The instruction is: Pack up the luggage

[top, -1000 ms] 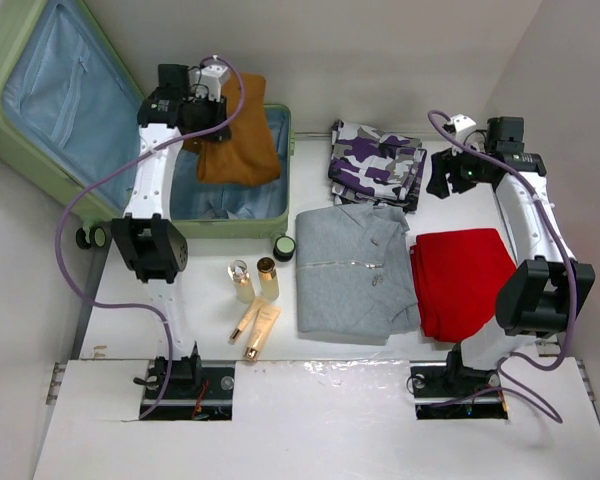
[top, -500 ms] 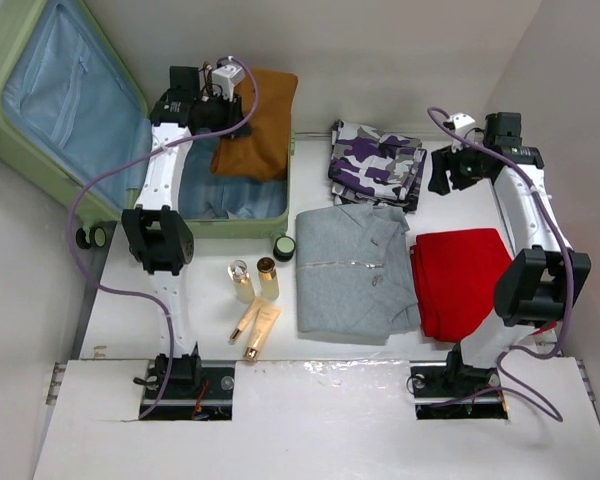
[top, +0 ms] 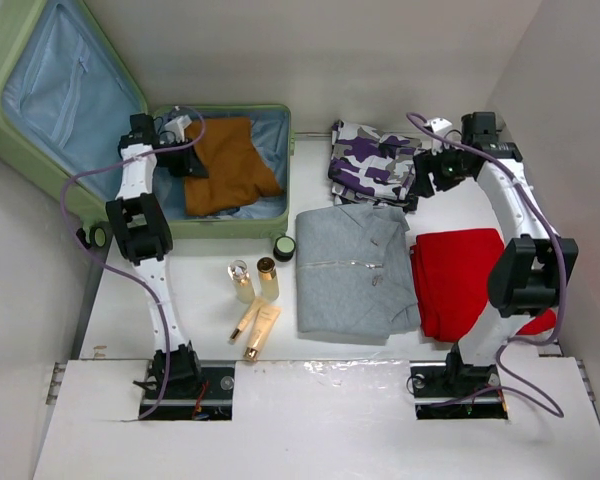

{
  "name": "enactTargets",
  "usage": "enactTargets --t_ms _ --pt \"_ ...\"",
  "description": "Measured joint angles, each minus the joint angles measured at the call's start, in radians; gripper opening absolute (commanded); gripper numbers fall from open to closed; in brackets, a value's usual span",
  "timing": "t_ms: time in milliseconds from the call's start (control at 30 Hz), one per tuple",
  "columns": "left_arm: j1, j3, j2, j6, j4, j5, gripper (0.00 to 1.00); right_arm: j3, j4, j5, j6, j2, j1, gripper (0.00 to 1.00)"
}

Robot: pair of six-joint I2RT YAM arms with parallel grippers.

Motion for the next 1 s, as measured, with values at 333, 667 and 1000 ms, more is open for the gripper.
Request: enactTargets --t_ms 333,667,1000 --pt "0.023 0.0 0.0 -0.079 -0.026 -0.255 0.85 0.108 -0.031 0.012 -0.005 0.087 0.07 0.73" --pt "0.006 -0.006 0.0 -0.165 0.166 -0.283 0.31 0.128 -0.085 0.042 -0.021 0.091 0.099 0.73" --pt "-0.095 -0.033 -0.024 0.066 0.273 -0.466 0.0 0.182 -0.141 0.079 -0.027 0.156 0.134 0.73"
